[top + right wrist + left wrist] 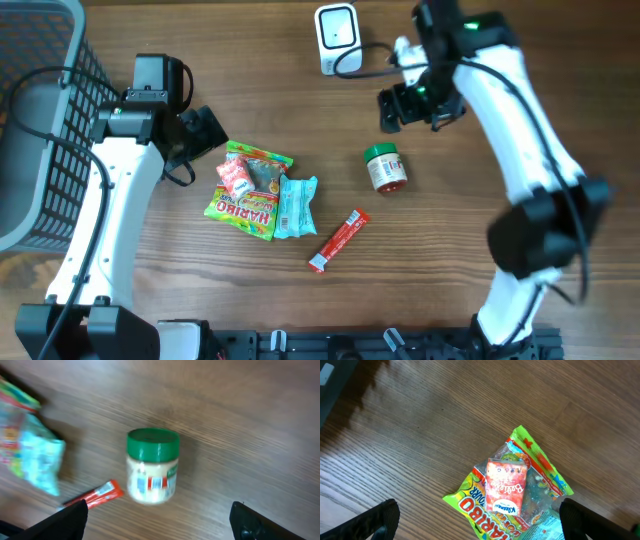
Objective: Scan the item barcode
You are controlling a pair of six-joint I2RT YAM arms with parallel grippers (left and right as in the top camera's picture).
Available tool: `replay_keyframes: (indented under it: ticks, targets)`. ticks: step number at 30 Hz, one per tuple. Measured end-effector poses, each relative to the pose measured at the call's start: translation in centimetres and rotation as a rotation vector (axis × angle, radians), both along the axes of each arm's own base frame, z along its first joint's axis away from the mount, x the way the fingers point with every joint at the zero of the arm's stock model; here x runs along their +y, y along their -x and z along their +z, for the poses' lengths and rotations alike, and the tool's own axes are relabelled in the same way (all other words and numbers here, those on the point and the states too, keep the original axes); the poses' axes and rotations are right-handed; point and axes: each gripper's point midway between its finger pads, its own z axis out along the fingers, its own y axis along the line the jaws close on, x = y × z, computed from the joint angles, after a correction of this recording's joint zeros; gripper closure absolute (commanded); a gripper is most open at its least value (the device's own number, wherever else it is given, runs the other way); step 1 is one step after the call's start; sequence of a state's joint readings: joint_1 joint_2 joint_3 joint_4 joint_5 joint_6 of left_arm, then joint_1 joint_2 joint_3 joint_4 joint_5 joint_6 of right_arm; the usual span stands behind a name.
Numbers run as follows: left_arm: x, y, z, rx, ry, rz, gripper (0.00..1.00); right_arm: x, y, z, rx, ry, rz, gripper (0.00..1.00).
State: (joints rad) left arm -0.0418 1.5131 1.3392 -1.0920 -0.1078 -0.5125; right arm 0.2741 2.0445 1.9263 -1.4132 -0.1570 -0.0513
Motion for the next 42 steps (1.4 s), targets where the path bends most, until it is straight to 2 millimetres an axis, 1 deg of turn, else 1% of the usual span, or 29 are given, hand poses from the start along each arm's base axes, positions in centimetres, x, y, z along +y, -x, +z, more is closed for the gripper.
replay_keyframes:
  ticks: [1,2,3,4,7,10,11,13,16,20,25,30,34,38,39,42]
  targets:
    - [0.0,0.0,0.0,0.000,0.000,0.000,0.00,0.1,-0.1,-1.8,0.042,0.012,0.010,0.09]
    - [0.0,0.0,0.0,0.000,0.000,0.000,0.00,0.1,-0.1,-2.2,0.050,0.015,0.017,0.09]
    - [0.0,0.0,0.0,0.000,0.000,0.000,0.00,0.3,-0.2,-4.2,0.091,0.026,0.028,0.09]
    - [0.0,0.0,0.0,0.000,0.000,0.000,0.00,0.5,-0.2,-5.2,0.107,0.030,0.037,0.09]
    - [0.0,0.0,0.0,0.000,0.000,0.000,0.00,1.6,-0.5,-6.5,0.108,0.033,0.064,0.09]
    - [0.0,0.0,0.0,0.000,0.000,0.000,0.00,2.7,-0.7,-6.8,0.089,0.029,0.092,0.09]
    - [0.0,0.0,0.0,0.000,0.000,0.000,0.00,3.5,-0.8,-6.8,0.075,0.026,0.108,0.10]
    - [0.0,0.0,0.0,0.000,0.000,0.000,0.00,3.9,-0.9,-6.9,0.059,0.029,0.120,0.10]
    - [0.0,0.0,0.0,0.000,0.000,0.000,0.00,4.1,-1.3,-7.1,0.033,0.053,0.129,0.11]
    - [0.0,0.0,0.0,0.000,0.000,0.000,0.00,3.9,-1.6,-7.7,0.016,0.071,0.130,0.11]
    - [0.0,0.0,0.0,0.000,0.000,0.000,0.00,3.6,-1.2,-8.8,0.025,0.085,0.130,0.12]
    - [0.0,0.0,0.0,0.000,0.000,0.000,0.00,3.0,0.1,-10.6,0.069,0.103,0.132,0.15]
    - [0.0,0.0,0.0,0.000,0.000,0.000,0.00,2.9,0.4,-11.9,0.069,0.104,0.132,0.16]
    - [0.0,0.0,0.0,0.000,0.000,0.000,0.00,2.6,0.7,-12.7,0.075,0.117,0.133,0.17]
    - [0.0,0.0,0.0,0.000,0.000,0.000,0.00,2.5,0.7,-12.8,0.073,0.121,0.133,0.19]
    - [0.0,0.0,0.0,0.000,0.000,0.000,0.00,2.4,0.6,-12.9,0.070,0.127,0.129,0.31]
